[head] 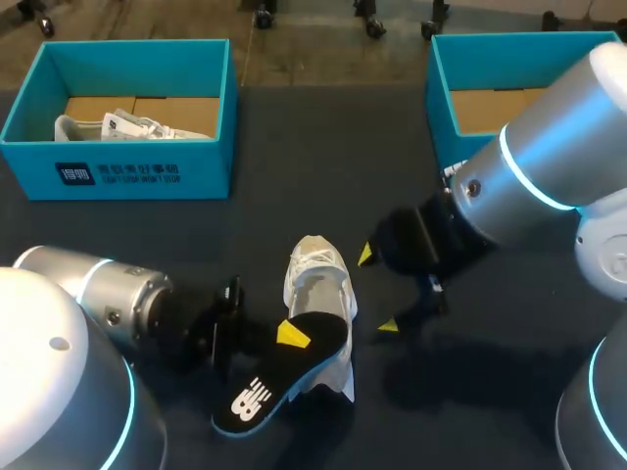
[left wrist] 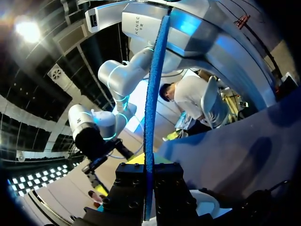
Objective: Take the shoe out of the shoebox, open the shoe tongue, remove and reinsert the insole, then place the shoe into the shoebox
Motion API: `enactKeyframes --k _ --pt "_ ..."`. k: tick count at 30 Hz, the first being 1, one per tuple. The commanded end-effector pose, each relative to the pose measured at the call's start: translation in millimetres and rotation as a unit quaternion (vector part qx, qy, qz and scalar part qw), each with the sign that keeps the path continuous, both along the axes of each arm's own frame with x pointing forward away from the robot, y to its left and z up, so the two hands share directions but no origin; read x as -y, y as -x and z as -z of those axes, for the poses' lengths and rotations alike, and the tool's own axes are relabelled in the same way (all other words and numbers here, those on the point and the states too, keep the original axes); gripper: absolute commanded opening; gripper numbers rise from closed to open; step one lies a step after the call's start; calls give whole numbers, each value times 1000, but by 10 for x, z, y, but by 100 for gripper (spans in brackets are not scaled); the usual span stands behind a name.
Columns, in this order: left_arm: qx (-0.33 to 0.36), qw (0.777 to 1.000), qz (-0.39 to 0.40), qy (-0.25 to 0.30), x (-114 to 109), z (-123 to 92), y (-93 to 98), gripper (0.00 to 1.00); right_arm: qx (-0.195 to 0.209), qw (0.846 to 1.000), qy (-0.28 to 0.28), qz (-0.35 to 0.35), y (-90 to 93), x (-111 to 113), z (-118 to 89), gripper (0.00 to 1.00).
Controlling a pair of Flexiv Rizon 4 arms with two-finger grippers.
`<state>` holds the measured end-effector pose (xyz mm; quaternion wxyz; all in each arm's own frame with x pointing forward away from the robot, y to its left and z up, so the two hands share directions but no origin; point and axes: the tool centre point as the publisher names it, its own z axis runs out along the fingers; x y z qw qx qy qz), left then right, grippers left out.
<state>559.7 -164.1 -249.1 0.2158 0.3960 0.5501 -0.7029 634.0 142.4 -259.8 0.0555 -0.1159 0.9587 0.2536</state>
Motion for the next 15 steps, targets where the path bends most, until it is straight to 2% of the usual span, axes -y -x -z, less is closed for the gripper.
enactKeyframes --k 1,6,7,15 --pt "-15 1000 -11 -1 40 26 43 0 -20 999 20 33 18 -159 125 100" --pt "-28 999 -38 -11 78 33 9 0 -46 995 26 82 70 -170 301 100" --pt "-30 998 -47 -26 74 26 2 0 -46 995 26 82 70 -170 301 100" --pt "-30 998 -47 -26 74 26 2 0 -46 995 26 82 70 -170 301 100"
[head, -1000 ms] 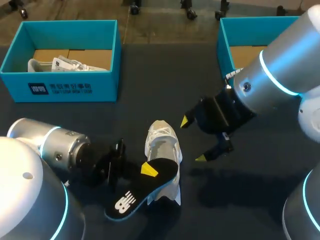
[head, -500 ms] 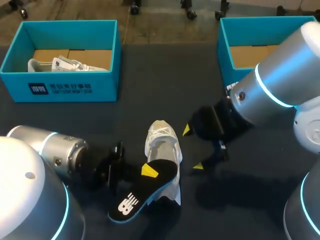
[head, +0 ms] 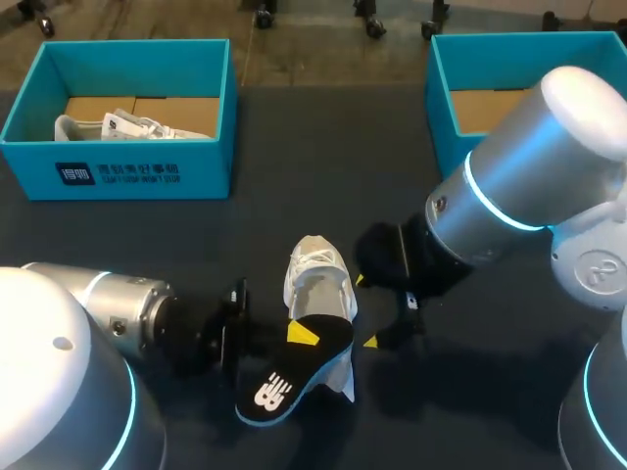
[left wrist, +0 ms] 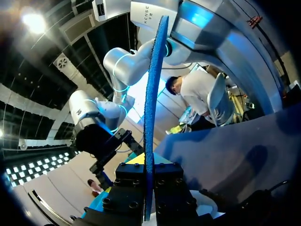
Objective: Take the shoe out of the shoebox, open the shoe tongue, remove and reinsert the insole, then place the shoe into the shoebox
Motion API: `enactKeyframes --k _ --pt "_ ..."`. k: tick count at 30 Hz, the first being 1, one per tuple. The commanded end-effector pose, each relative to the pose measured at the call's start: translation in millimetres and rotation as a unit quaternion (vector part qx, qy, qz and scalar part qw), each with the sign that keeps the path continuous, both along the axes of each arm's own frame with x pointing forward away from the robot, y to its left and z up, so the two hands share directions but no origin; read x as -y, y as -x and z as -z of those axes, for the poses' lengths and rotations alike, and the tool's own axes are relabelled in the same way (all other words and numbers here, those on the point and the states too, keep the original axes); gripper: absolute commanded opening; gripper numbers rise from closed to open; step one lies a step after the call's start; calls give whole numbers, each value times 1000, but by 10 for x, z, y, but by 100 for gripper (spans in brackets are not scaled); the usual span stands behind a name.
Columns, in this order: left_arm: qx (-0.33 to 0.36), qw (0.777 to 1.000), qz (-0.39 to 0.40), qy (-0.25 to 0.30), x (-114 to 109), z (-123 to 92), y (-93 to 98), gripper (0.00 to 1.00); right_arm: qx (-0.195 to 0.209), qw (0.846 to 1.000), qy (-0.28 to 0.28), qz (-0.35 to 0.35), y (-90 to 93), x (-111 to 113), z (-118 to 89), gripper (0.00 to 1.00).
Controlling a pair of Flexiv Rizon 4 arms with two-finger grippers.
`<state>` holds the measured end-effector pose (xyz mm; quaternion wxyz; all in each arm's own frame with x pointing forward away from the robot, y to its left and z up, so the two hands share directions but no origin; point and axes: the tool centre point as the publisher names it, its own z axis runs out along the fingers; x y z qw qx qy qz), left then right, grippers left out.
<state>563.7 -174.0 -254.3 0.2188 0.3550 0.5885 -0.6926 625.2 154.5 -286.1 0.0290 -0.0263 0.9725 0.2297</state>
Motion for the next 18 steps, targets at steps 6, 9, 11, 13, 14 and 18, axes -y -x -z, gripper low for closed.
enactKeyframes --k 6,9,11,13,14,18 --pt "-5 1000 -12 9 -34 3 16 0 -14 999 19 25 -2 -42 159 100" --pt "-7 1000 -9 10 -31 35 11 0 -19 999 22 38 35 -27 253 100" --pt "-8 1000 -7 7 -25 52 14 0 -18 998 22 50 56 -5 283 100" --pt "-9 1000 -6 7 -24 62 15 0 -16 998 26 57 77 17 287 100" --pt "-9 1000 -7 7 -24 69 14 0 -15 998 25 62 84 27 290 100" --pt "-17 1000 -17 13 -25 124 -3 0 -15 997 32 73 103 38 355 100"
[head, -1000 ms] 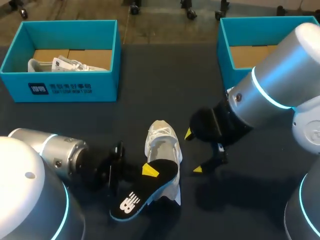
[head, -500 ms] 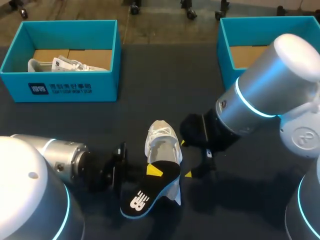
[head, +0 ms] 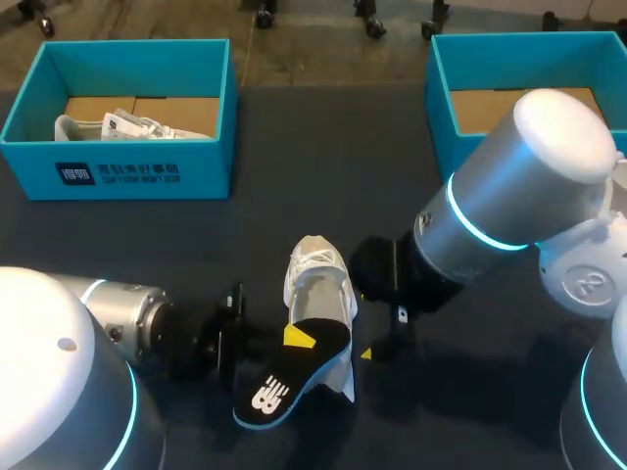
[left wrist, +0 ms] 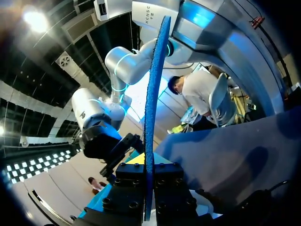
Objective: Take the shoe out of the shoebox, open the shoe tongue, remove and reinsert the insole, then place the shoe into the shoebox
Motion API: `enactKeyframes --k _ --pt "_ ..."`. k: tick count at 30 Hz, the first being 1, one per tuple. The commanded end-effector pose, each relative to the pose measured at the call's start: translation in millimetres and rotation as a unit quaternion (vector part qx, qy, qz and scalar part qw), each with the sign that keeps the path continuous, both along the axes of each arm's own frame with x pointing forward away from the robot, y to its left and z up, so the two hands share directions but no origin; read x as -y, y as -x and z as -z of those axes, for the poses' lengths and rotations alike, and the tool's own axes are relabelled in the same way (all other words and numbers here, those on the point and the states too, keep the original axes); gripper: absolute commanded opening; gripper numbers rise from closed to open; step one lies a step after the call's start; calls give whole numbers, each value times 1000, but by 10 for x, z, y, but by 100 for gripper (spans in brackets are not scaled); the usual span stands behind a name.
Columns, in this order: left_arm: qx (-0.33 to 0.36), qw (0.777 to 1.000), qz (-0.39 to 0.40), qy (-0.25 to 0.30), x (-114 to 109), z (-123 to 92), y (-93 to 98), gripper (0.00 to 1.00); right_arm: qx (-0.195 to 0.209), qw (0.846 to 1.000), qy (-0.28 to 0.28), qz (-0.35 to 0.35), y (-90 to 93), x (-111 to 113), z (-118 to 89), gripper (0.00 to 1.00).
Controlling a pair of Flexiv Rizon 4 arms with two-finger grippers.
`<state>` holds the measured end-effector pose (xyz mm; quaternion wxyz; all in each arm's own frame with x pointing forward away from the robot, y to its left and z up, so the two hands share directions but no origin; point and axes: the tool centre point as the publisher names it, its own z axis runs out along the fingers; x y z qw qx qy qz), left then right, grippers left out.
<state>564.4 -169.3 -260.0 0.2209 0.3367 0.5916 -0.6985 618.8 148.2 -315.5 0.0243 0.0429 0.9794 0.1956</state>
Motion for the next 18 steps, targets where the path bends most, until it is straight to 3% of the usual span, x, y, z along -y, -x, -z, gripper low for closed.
enactKeyframes --k 1,18 --pt "-6 1000 -5 10 22 74 0 0 1 1000 4 8 43 -34 86 100" --pt "-40 999 -17 2 -3 81 -19 0 -15 1000 -2 21 71 -152 326 100"
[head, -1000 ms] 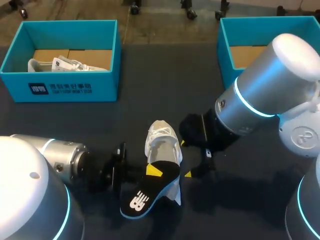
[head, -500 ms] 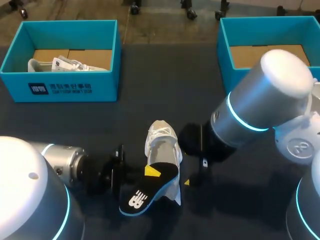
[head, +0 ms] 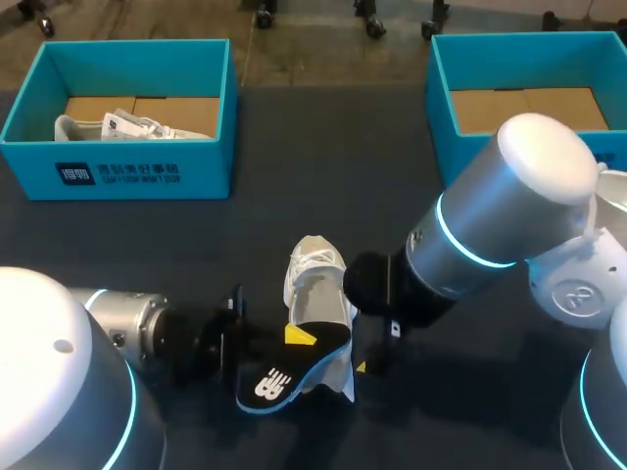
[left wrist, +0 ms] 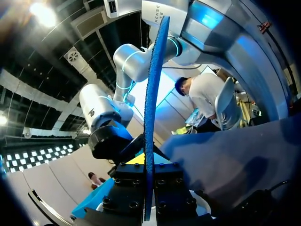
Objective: Take the shoe out of the shoebox, open the shoe tongue, remove and reinsert the insole, then place the shoe into the shoebox
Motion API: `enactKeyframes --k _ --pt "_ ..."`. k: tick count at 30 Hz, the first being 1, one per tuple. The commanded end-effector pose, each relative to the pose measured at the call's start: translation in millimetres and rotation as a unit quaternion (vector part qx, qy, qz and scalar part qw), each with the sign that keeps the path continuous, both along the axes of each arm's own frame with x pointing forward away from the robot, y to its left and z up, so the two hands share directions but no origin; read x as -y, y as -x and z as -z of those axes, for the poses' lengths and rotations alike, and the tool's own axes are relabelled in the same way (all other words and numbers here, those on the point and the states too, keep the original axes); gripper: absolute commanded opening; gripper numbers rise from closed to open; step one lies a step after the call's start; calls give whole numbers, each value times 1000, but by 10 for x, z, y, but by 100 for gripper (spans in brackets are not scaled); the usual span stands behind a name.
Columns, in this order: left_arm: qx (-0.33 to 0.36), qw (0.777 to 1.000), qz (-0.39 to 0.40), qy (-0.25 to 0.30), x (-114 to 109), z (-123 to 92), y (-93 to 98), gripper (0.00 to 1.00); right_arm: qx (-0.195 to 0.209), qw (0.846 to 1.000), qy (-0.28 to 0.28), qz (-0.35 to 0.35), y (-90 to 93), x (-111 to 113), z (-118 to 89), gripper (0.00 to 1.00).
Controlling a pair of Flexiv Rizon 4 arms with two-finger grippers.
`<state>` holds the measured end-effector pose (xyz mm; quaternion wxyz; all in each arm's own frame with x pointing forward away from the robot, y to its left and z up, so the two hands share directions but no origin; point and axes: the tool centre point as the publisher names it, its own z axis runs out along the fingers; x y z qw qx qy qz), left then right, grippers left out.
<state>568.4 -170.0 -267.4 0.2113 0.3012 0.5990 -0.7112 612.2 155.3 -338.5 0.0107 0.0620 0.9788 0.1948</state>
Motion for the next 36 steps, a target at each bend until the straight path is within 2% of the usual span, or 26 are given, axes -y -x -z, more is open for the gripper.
enactKeyframes --k 1,17,36 --pt "-7 1000 -3 -8 -9 20 19 0 1 1000 -2 6 9 -84 102 100" --pt "-30 1000 0 -10 -15 79 41 0 0 1000 -5 11 22 -92 120 100" --pt "-54 998 -14 -25 42 285 -163 0 0 1000 -5 11 22 -92 120 100"
